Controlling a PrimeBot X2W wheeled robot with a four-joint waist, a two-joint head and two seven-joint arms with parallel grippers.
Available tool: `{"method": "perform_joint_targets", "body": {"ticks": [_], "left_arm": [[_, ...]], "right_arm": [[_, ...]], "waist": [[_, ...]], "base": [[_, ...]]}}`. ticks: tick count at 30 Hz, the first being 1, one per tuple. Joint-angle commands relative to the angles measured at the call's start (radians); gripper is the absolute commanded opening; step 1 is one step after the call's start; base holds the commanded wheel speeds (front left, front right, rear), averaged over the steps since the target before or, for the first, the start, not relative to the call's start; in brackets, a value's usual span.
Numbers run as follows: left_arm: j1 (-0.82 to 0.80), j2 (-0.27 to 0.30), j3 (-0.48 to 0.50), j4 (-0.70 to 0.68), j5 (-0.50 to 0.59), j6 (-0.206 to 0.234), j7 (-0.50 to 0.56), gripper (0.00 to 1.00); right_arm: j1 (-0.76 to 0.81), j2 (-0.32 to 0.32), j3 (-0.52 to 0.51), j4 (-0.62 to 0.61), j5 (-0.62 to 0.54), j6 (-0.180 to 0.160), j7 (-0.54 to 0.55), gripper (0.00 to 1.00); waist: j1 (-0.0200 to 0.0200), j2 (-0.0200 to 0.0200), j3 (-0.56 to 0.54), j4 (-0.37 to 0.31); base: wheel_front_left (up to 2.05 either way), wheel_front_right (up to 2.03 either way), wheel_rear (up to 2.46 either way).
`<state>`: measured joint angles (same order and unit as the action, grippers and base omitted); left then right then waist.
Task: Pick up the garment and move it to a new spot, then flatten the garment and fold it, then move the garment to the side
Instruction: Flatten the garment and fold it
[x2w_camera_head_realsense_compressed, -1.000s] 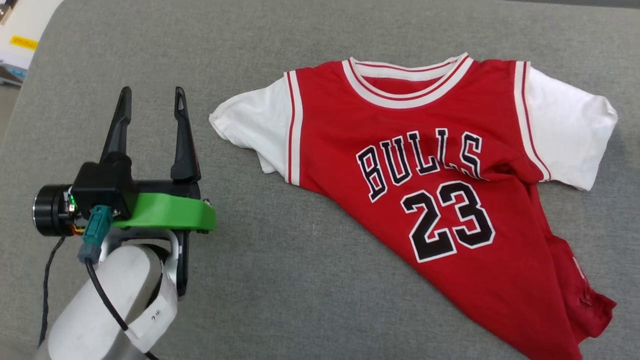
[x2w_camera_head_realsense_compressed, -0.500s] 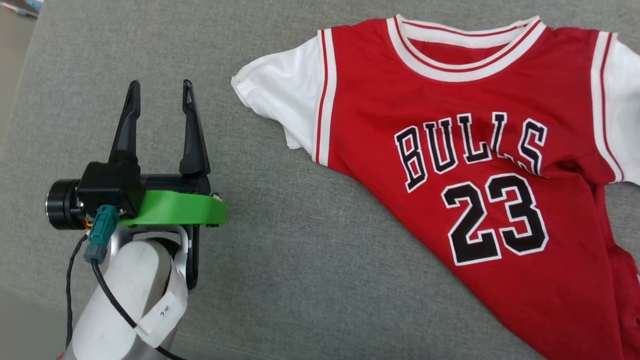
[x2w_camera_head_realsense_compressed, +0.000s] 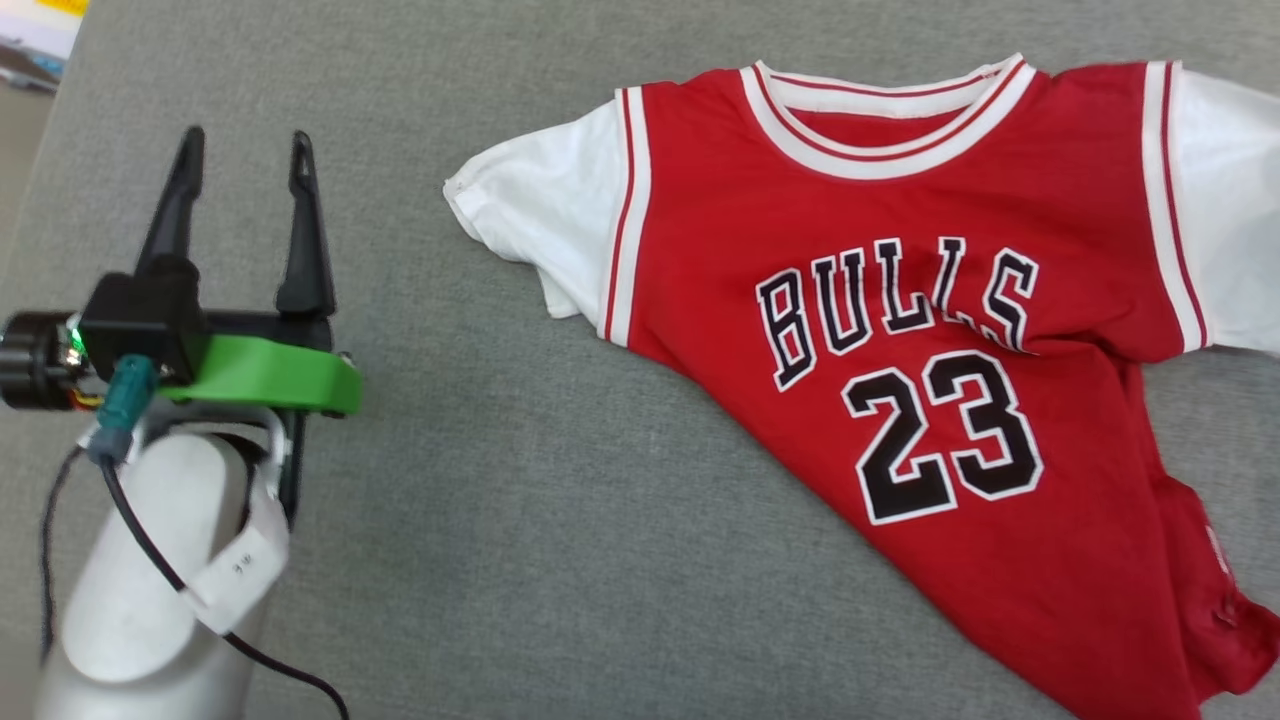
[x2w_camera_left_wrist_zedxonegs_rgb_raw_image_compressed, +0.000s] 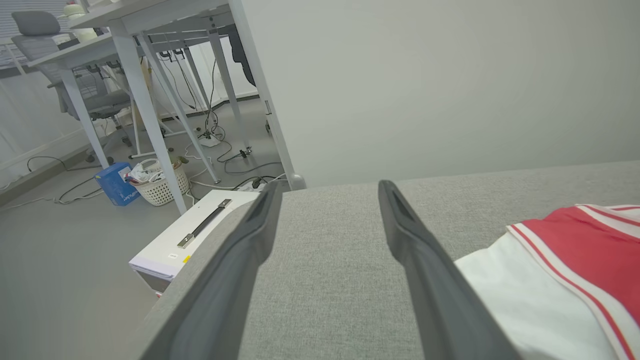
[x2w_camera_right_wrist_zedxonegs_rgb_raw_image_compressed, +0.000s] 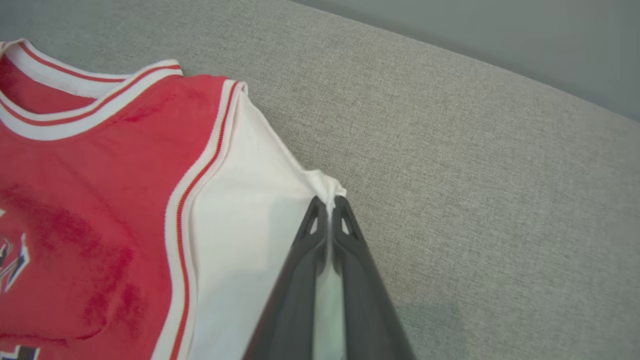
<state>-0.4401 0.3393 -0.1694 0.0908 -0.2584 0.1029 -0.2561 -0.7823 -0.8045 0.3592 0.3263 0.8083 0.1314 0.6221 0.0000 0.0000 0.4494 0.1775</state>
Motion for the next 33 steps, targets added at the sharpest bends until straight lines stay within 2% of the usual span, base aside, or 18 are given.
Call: {"method": "perform_joint_targets", "body": {"ticks": [1, 4, 8, 11, 13, 19, 23, 27, 33], "left_arm": [[-0.039, 0.028, 0.001, 0.025, 0.015, -0.023, -0.003, 1.00], [-0.102, 0.066, -0.010, 0.059, 0.015, -0.067, 0.029, 1.00], [-0.199, 0.109, -0.033, 0.089, 0.001, -0.138, 0.125, 1.00], [-0.307, 0.138, -0.067, 0.131, -0.042, -0.200, 0.248, 1.00], [-0.373, 0.148, -0.103, 0.163, -0.086, -0.220, 0.350, 1.00], [-0.568, 0.184, -0.278, 0.239, -0.290, -0.233, 0.728, 1.00], [-0.672, 0.202, -0.370, 0.291, -0.429, -0.233, 0.923, 1.00], [-0.738, 0.210, -0.460, 0.337, -0.520, -0.233, 1.066, 1.00], [-0.781, 0.231, -0.558, 0.416, -0.571, -0.233, 1.155, 1.00]], "right_arm": [[0.022, -0.025, 0.001, -0.019, 0.019, -0.001, -0.017, 0.00], [0.057, -0.061, 0.007, -0.056, 0.040, -0.001, -0.037, 0.00], [0.103, -0.087, 0.013, -0.097, 0.053, -0.001, -0.054, 0.00], [0.133, -0.085, 0.009, -0.122, 0.057, -0.001, -0.068, 0.00], [0.146, -0.077, 0.008, -0.132, 0.057, -0.001, -0.073, 0.00], [0.147, -0.058, 0.013, -0.163, 0.041, -0.001, -0.077, 0.00], [0.125, -0.039, 0.022, -0.181, 0.035, -0.001, -0.073, 0.00], [0.098, -0.028, 0.039, -0.198, 0.031, -0.001, -0.070, 0.00], [0.049, -0.014, 0.072, -0.214, 0.030, -0.001, -0.073, 0.00]], "waist": [[0.0000, 0.0000, -0.055, -0.055], [0.0000, 0.0000, -0.071, -0.081], [0.0000, 0.0000, -0.079, -0.114], [0.0000, 0.0000, -0.071, -0.139], [0.0000, 0.0000, -0.063, -0.151], [0.0000, 0.0000, -0.019, -0.188], [0.0000, 0.0000, 0.013, -0.211], [0.0000, 0.0000, 0.045, -0.233], [0.0000, 0.0000, 0.086, -0.267]], "base": [[0.00, 0.00, 0.00], [0.00, 0.00, 0.00], [0.00, 0.00, 0.00], [0.00, 0.00, 0.00], [0.00, 0.00, 0.00], [0.00, 0.00, 0.00], [0.00, 0.00, 0.00], [0.00, 0.00, 0.00], [0.00, 0.00, 0.00]]}}
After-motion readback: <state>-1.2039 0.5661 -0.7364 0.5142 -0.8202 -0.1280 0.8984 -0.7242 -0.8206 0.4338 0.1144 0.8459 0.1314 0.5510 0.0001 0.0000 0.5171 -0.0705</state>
